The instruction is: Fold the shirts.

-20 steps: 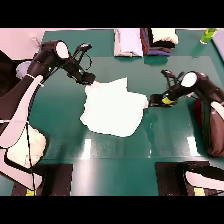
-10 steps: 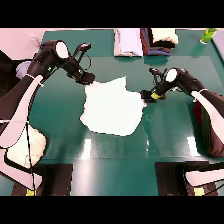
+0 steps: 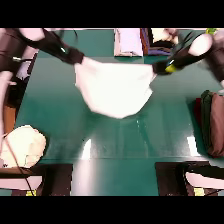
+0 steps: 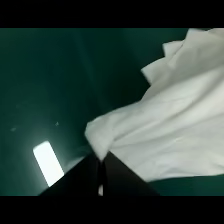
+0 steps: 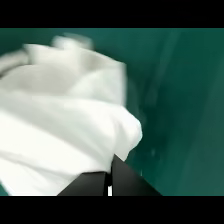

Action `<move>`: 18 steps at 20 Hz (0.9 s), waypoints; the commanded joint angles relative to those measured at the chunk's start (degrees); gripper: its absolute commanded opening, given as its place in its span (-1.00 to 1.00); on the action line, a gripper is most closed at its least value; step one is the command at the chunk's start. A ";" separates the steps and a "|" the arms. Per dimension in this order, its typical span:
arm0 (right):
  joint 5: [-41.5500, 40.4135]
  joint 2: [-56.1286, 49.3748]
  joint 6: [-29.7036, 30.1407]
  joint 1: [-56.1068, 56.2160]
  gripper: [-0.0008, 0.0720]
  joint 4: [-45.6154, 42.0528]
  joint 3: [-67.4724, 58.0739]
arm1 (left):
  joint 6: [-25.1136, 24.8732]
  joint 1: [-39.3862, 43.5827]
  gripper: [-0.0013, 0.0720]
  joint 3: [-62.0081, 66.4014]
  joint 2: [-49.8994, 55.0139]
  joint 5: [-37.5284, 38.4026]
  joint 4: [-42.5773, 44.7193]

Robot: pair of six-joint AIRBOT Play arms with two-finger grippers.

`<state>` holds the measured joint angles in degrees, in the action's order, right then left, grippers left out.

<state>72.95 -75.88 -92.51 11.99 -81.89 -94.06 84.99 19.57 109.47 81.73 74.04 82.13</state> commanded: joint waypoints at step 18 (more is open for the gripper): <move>4.26 13.92 -1.51 -0.04 -0.93 -1.68 -16.39 | 0.00 -0.04 -0.91 7.63 -17.22 -5.51 7.82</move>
<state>76.55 -57.78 -93.49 11.94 -84.27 -112.05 84.99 19.57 117.14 58.54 63.90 86.65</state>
